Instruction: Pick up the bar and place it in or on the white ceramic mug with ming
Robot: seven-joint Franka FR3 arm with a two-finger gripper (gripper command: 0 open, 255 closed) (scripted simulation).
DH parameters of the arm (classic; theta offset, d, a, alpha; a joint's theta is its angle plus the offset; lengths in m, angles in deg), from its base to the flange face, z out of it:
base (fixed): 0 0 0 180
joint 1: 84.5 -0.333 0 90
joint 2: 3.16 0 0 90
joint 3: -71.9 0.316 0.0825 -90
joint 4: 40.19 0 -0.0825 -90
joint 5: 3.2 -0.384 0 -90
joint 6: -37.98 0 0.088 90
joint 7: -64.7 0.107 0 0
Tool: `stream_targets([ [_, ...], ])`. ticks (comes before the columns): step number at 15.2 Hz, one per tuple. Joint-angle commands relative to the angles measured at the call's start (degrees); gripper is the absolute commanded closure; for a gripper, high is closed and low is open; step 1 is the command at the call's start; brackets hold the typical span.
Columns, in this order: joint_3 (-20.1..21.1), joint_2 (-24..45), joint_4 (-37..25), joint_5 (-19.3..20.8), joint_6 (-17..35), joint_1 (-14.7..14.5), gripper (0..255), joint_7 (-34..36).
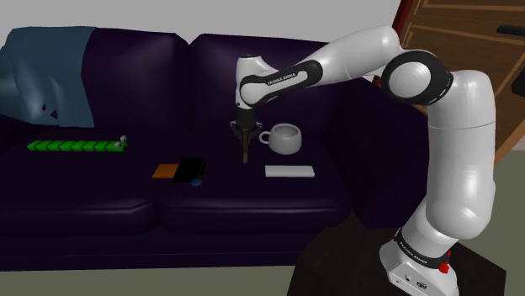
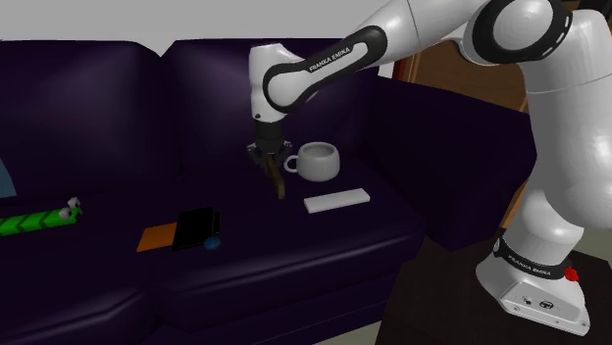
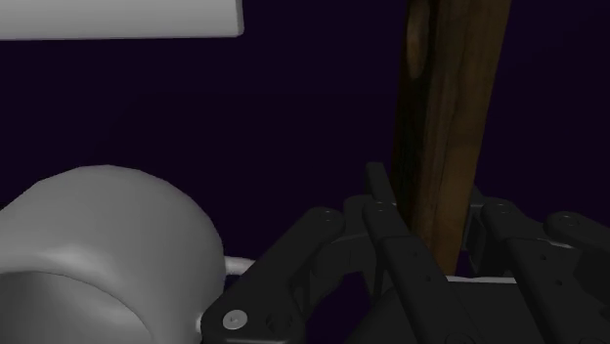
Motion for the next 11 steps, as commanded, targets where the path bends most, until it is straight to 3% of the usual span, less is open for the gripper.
stream_targets([
  [1,0.1,-0.5,-0.9,-0.2,-1.4,0.0,255,-0.1],
  [11,0.4,-2.5,-5.7,-0.8,-8.1,0.1,255,-0.5],
])
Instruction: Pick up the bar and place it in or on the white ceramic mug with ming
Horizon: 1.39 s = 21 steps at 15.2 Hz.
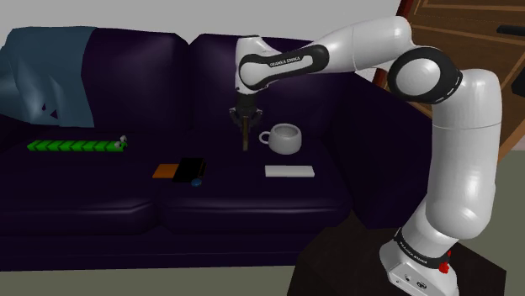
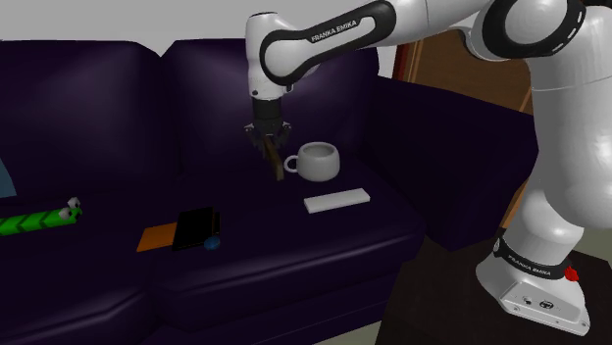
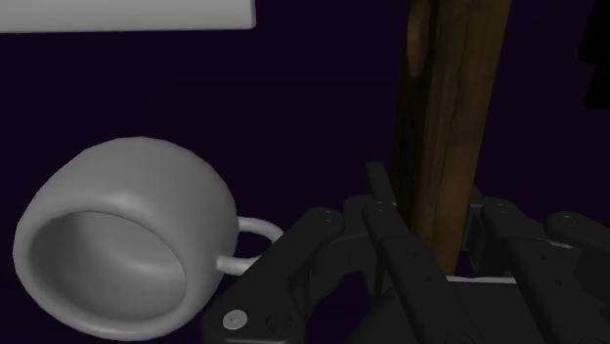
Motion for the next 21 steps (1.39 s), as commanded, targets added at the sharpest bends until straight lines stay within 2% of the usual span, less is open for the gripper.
stream_targets([
  [1,0.0,-0.3,-1.2,-0.1,-1.5,0.0,255,-0.2],
  [3,0.1,-0.5,-2.3,-0.2,-2.8,0.0,255,-0.2],
  [11,-2.4,-4.9,4.3,-2.4,-0.5,7.5,255,-10.1],
  [19,-5.4,-5.8,5.8,-3.9,0.1,14.3,255,-20.2],
  [21,-5.4,-5.5,6.9,-3.8,1.5,14.3,255,-20.2],
])
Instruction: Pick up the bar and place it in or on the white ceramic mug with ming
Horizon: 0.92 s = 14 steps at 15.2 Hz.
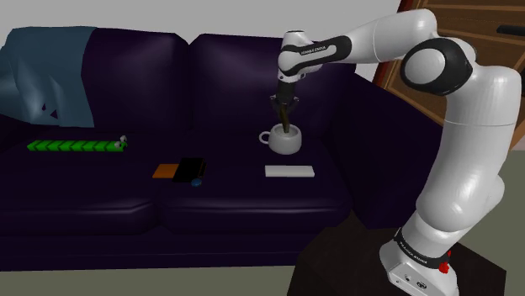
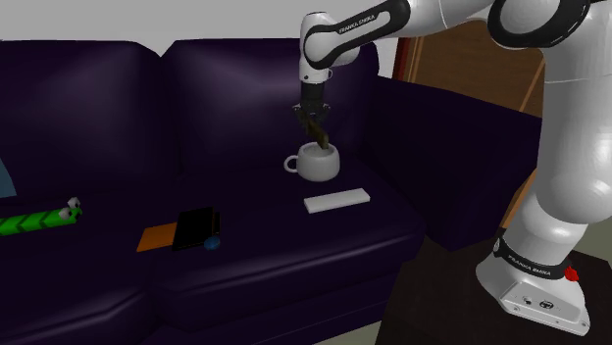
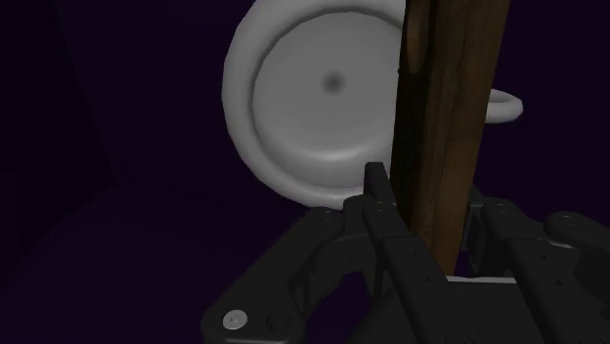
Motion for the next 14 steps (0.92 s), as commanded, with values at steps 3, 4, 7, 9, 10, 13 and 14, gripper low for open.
stream_targets([
  [3,-0.1,0.5,2.2,0.0,2.7,0.2,255,-0.4],
  [4,-0.1,0.7,2.6,0.1,3.3,0.2,255,-0.4],
  [7,-0.2,1.4,4.0,0.2,5.4,0.2,255,-0.3],
  [9,-0.2,1.9,4.8,0.3,6.7,0.2,255,-0.3],
  [10,-0.3,2.2,5.2,0.3,7.4,0.2,255,-0.3],
  [13,-0.3,2.2,5.2,0.3,7.4,0.2,255,-0.3],
  [14,-0.3,2.2,5.2,0.3,7.4,0.2,255,-0.3],
])
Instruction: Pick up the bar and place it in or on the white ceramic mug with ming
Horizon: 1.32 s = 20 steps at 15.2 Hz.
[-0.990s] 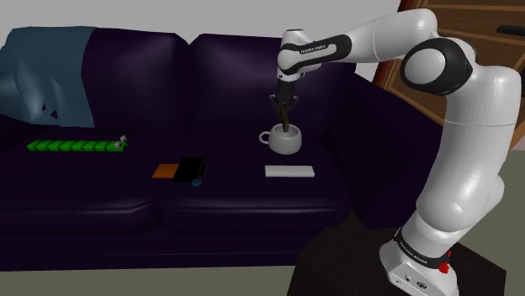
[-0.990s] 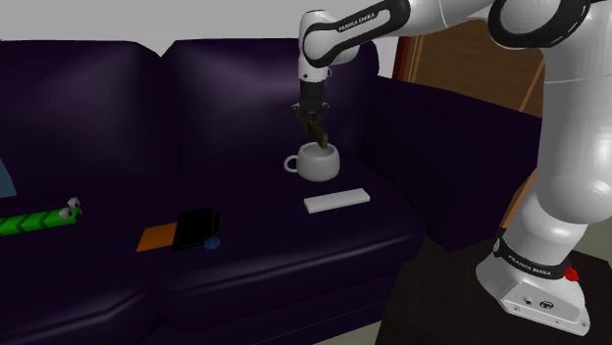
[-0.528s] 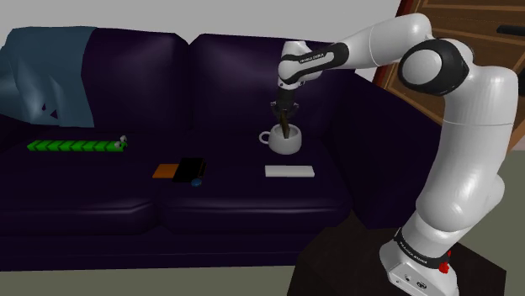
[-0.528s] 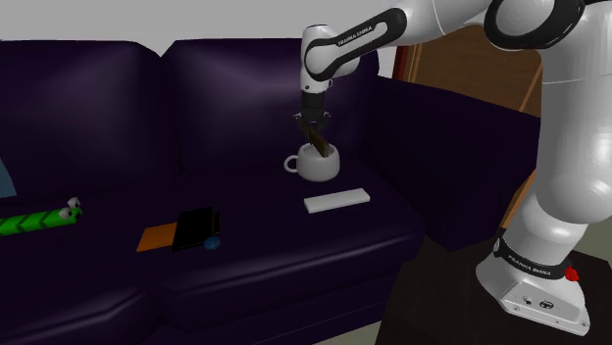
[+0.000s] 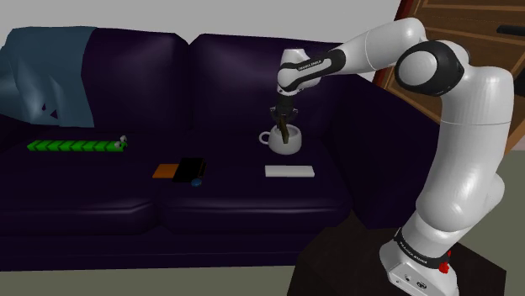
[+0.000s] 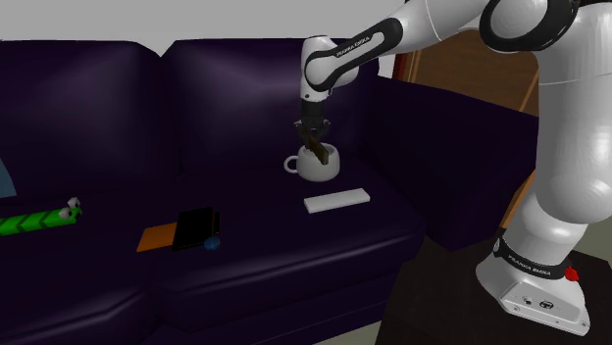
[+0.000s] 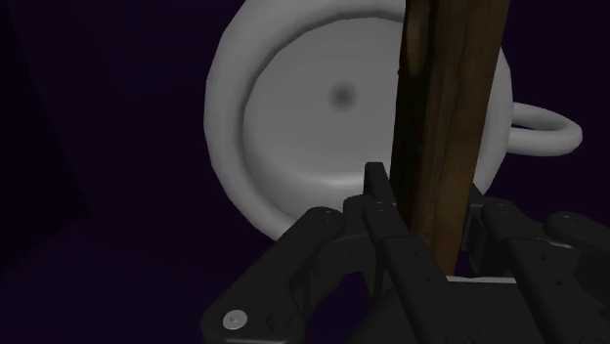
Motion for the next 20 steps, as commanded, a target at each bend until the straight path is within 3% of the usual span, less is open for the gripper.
stream_targets([
  [1,0.0,0.0,0.1,0.0,0.1,0.0,255,0.0],
  [4,0.0,0.0,0.1,0.0,0.1,0.0,255,0.0],
  [5,0.0,0.0,0.1,0.0,0.0,0.0,0,0.0],
  [10,0.0,0.0,0.1,0.0,0.1,0.0,0,0.0],
  [14,0.1,-2.5,-3.8,-0.4,-6.3,0.2,0,-0.3],
  [20,0.1,-2.5,-3.8,-0.4,-6.3,0.2,0,-0.3],
])
